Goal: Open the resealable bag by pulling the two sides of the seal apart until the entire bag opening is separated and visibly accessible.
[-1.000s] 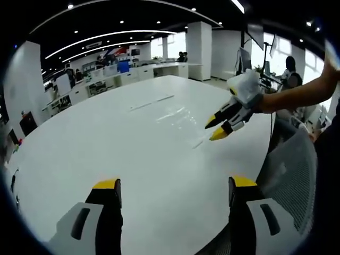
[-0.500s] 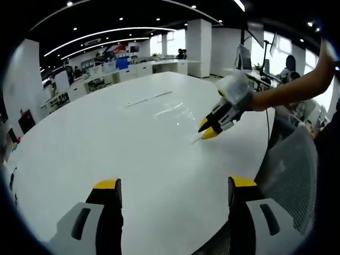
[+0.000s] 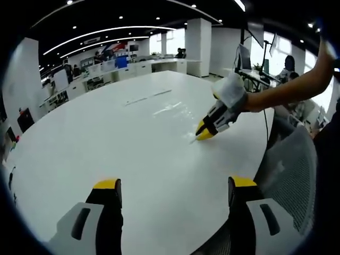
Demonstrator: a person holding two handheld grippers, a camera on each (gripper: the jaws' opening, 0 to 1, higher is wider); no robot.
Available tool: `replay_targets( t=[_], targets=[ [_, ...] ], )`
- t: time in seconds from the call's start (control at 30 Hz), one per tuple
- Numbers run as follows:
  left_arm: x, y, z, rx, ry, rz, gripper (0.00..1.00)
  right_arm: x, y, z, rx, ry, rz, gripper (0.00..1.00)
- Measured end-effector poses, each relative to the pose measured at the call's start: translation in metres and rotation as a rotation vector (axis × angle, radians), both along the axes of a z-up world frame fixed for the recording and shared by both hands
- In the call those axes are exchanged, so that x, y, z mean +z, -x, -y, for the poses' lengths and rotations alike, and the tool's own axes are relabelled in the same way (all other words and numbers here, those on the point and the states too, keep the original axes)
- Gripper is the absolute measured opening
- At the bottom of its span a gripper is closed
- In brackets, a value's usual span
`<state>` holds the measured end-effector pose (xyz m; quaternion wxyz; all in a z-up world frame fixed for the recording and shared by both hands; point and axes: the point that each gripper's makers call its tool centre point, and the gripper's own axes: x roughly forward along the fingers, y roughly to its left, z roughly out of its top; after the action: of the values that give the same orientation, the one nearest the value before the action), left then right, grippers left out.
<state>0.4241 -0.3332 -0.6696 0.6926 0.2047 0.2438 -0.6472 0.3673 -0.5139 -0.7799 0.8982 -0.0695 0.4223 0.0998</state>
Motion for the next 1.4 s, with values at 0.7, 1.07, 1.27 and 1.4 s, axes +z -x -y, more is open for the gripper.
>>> replay_targets(
  t=[0.7, 1.07, 1.27, 1.4],
  targets=[
    [0.001, 0.007, 0.005, -0.056, -0.019, 0.051, 0.72, 0.009, 0.015, -0.016, 0.129, 0.047, -0.019, 0.00],
    [-0.001, 0.018, 0.014, -0.094, -0.003, 0.060, 0.61, 0.026, 0.027, -0.032, 0.228, 0.120, -0.012, 0.00],
    [0.004, 0.019, 0.024, -0.093, 0.031, 0.062, 0.56, 0.032, 0.034, -0.039, 0.237, 0.116, -0.008, 0.00],
    [0.002, 0.024, 0.029, -0.132, 0.021, 0.080, 0.55, 0.038, 0.038, -0.046, 0.243, 0.114, 0.001, 0.00]
  ],
)
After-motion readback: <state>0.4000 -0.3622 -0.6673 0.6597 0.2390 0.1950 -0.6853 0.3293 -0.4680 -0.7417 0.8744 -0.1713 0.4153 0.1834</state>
